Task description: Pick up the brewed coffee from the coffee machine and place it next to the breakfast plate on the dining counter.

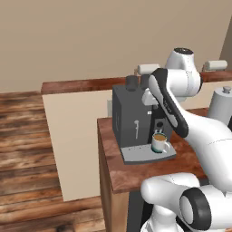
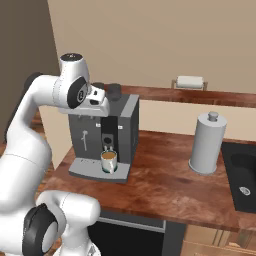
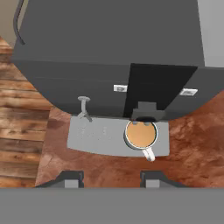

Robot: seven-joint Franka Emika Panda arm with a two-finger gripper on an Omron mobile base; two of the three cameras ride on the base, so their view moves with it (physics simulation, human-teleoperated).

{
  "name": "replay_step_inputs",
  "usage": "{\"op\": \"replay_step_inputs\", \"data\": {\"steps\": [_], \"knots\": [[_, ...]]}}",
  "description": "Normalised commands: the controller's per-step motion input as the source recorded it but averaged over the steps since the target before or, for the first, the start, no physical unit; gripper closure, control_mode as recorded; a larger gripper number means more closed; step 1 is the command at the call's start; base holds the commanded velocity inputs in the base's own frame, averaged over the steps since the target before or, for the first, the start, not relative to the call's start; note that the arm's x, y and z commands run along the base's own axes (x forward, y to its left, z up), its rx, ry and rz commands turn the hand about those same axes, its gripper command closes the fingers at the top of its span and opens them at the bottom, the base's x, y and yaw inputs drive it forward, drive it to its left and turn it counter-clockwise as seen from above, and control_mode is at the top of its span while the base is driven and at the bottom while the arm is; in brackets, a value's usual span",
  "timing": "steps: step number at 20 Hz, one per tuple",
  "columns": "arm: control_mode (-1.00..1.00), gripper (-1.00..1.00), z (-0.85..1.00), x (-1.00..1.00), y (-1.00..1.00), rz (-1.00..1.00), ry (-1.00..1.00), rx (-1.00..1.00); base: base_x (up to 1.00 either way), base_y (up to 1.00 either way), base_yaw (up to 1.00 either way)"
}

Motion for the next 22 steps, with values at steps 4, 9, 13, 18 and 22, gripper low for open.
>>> {"op": "replay_step_inputs", "data": {"steps": [4,9,13,18,22], "knots": [[-1.00,-1.00,0.00,-0.14,-0.06,0.00,0.00,0.01,0.00,0.00,0.00],[-1.00,-1.00,-0.30,-0.40,-0.07,0.15,-0.09,0.00,0.00,0.00,0.00],[-1.00,-1.00,-0.74,-0.33,-0.19,0.17,-0.11,0.00,0.00,0.00,0.00],[-1.00,-1.00,-0.77,-0.17,-0.29,0.16,-0.06,0.00,0.00,0.00,0.00],[-1.00,-1.00,-0.48,-0.01,-0.42,0.18,0.00,0.00,0.00,0.00,0.00]]}}
